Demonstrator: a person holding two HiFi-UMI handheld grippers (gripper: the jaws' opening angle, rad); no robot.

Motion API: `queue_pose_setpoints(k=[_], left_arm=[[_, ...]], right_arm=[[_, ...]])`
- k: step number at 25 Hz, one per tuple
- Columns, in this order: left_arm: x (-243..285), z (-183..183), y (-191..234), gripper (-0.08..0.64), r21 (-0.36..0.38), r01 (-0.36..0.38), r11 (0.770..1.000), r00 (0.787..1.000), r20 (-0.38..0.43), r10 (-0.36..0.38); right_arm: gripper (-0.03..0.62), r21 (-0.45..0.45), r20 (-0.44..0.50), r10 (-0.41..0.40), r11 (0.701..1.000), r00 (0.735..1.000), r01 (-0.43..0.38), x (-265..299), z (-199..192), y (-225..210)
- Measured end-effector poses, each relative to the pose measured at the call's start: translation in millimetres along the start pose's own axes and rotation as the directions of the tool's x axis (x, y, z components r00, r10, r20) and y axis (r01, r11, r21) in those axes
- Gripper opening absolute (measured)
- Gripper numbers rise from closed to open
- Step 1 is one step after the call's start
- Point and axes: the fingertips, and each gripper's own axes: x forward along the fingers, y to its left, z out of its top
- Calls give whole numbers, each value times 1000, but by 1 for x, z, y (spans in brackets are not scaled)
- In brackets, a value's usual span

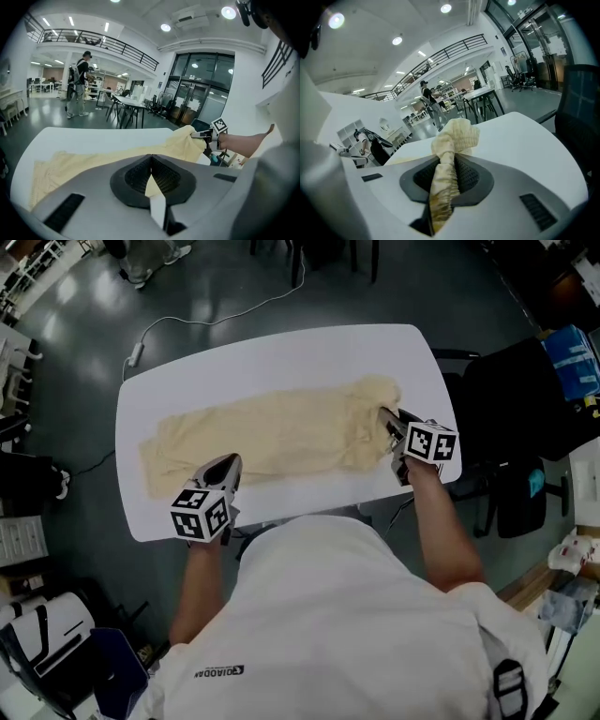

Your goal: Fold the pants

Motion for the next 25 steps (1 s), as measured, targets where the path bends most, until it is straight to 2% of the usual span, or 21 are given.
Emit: queue_pose_setpoints(k=[6,12,19,25], left_arm=[[-47,-13,43,28,-20,-36,999,999,23,36],[-80,-25,77,28,-39,-61,997,997,42,62],[-102,-33,96,29,-48,-58,997,996,63,61],[-122,-39,104,28,-47,-73,996,994,72,76]], right_arm=[[81,78,70,17,997,997,-22,8,10,53],[81,84,112,11,996,994,-20,18,11,93],[81,116,152,28,992,988,-46,23,13,131],[81,166,195,82,979,977,-116,28,14,165]])
